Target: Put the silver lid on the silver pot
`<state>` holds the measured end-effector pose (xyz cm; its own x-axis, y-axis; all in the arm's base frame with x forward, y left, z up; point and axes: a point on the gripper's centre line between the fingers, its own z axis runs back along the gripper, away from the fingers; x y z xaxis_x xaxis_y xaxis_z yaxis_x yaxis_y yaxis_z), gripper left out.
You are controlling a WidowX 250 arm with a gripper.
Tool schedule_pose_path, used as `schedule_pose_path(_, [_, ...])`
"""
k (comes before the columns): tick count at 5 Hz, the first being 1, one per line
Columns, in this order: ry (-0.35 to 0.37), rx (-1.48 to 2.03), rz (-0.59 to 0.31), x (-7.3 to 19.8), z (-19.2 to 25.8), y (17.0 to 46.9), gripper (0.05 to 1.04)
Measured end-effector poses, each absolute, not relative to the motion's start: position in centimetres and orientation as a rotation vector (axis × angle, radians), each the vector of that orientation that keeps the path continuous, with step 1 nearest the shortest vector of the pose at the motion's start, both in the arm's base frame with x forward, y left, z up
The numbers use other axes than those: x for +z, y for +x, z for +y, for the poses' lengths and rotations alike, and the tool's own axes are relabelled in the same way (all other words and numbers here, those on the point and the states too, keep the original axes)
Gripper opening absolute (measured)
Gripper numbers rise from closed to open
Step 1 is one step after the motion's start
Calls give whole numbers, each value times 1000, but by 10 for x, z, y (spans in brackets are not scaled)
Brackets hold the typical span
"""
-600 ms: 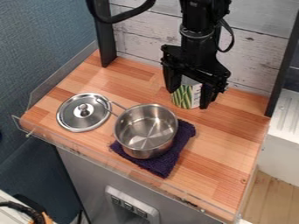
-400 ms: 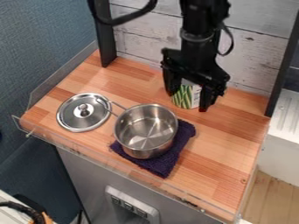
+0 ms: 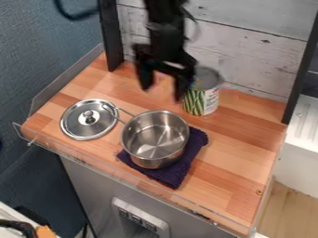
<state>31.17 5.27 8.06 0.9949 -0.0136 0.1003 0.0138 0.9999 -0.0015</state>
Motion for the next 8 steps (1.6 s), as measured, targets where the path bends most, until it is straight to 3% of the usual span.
schedule_pose_path(2, [-11, 3, -108, 76, 133, 297, 999])
schedule_pose_path(4, [75, 7, -50, 56, 188, 269, 999])
schedule_pose_path(8, [62, 11, 63, -4, 183, 257, 999])
